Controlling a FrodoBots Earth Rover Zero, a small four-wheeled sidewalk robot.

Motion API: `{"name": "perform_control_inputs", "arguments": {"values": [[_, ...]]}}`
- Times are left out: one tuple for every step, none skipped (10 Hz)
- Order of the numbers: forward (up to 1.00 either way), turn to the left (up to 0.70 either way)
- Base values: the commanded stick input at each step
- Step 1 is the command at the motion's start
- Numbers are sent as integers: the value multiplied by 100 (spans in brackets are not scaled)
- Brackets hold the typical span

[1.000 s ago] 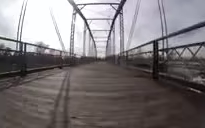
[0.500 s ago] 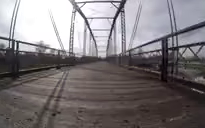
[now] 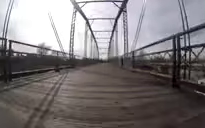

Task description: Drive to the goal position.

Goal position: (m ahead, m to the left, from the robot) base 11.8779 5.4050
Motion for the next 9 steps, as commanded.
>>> {"name": "perform_control_inputs", "arguments": {"values": [[100,0],[100,0],[100,-1],[100,-1],[100,-2],[100,-3],[100,-4],[100,-2],[100,0]]}}
